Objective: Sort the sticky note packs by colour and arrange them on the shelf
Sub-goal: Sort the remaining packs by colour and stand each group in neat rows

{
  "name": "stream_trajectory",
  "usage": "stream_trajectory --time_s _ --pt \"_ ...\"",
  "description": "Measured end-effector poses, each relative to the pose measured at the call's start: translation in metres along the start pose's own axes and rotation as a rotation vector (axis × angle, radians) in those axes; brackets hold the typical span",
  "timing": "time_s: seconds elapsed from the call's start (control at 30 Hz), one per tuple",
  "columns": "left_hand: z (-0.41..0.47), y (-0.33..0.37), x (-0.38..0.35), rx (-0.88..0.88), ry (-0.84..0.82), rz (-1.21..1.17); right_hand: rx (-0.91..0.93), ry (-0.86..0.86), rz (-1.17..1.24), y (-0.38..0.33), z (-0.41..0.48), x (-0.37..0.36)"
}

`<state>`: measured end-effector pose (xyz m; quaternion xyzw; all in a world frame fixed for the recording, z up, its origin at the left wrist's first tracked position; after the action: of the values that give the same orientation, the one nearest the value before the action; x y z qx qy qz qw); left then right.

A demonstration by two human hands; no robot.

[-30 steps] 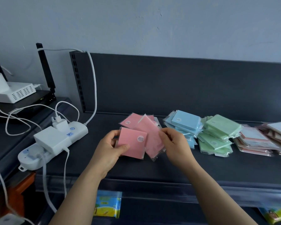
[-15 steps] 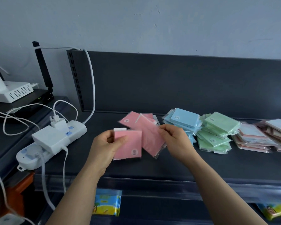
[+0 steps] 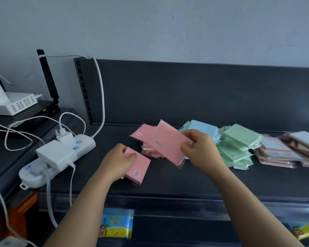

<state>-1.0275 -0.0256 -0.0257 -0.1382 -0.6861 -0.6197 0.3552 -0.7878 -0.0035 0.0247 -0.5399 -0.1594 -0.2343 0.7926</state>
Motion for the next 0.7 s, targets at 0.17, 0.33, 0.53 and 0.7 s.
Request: stream_trajectory --time_s 0.17,0.33,0.53,0.7 --pt "0.024 0.013 0.006 -0.014 0.13 -0.011 0.003 0.063 0.017 -0.004 0.008 0.018" --pt "0.041 0.029 0.004 0.002 0.179 -0.226 -0.033 0.085 -0.002 -0.009 0.021 0.024" --pt "0.034 0.026 -0.004 0.077 -0.035 -0.602 -0.039 -0.022 -0.015 -0.015 0.033 0.0" --pt "0.016 0.023 -0.002 0.085 -0.128 -0.825 -0.037 -0.136 -0.048 -0.011 0.03 -0.028"
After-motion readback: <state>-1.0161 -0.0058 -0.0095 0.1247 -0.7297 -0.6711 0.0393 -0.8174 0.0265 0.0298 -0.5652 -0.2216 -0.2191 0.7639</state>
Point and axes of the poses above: each hand's wrist, its own z-axis towards the middle knuckle, its own x-axis out of the back of the hand, y = z × x, the point moved 7 cm from there along z, towards the middle knuckle, and after that the axes turned 6 degrees about y, right-handed, at the moved point
